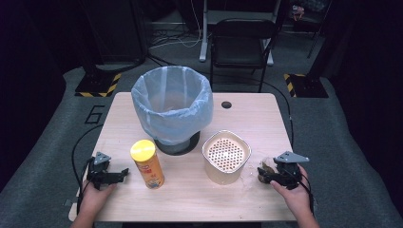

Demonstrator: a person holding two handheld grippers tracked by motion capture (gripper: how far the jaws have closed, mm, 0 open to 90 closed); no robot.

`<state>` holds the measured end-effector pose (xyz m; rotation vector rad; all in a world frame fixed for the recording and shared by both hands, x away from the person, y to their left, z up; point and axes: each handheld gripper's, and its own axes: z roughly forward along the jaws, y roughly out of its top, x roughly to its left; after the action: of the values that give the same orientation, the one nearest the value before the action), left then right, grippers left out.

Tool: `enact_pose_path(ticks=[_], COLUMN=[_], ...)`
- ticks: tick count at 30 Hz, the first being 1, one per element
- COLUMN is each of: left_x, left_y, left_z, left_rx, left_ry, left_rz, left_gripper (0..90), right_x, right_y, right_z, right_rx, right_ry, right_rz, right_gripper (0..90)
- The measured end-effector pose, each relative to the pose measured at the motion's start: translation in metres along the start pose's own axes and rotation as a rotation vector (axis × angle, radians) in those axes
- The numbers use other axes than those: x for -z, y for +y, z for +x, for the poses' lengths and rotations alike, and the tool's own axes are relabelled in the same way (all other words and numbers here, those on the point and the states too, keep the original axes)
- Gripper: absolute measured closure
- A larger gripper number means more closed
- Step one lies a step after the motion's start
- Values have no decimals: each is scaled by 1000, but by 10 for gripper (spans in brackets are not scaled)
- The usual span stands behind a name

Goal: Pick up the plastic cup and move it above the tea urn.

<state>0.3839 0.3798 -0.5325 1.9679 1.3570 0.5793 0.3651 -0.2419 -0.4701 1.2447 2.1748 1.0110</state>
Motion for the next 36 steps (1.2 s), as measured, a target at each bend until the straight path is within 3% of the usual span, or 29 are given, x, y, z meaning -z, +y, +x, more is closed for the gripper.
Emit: enact_pose_path(ticks=[3, 5, 10, 24, 26, 29, 30, 31, 33, 34, 36], left_x=[0, 0, 0, 0, 0, 0, 0, 0, 0, 0, 0], left_y=[0, 0, 0, 0, 0, 0, 0, 0, 0, 0, 0], left_z=[0, 0, 0, 0, 0, 0, 0, 0, 0, 0, 0], left_rx=[-1, -1, 0, 0, 0, 0, 0, 1, 1, -1, 1], left_ry=[0, 0, 0, -1, -1, -1, -1, -3, -3, -2, -3], left_rz=[0, 0, 0, 0, 0, 0, 0, 1, 1, 0, 1], left_gripper=[39, 39, 39, 39, 39, 39, 39, 39, 39, 38, 39], right_x=[-2, -2, 2, 13, 14, 15, 15, 11, 7, 0, -5], right_y=[2, 4, 11, 39, 47, 62, 62, 70, 75, 80, 84], right_z=[-5, -6, -3, 1, 3, 9, 9, 14, 17, 20, 20], right_rx=[-13, -16, -28, 11, 8, 23, 23, 26, 28, 17, -4], right_ry=[10, 12, 21, -6, -3, 44, 44, 78, 70, 88, 101], right_rz=[6, 2, -13, -55, -70, -115, -115, -111, -104, -98, -94], right_gripper=[199, 139, 136, 149, 245, 402, 402, 464, 504, 565, 565])
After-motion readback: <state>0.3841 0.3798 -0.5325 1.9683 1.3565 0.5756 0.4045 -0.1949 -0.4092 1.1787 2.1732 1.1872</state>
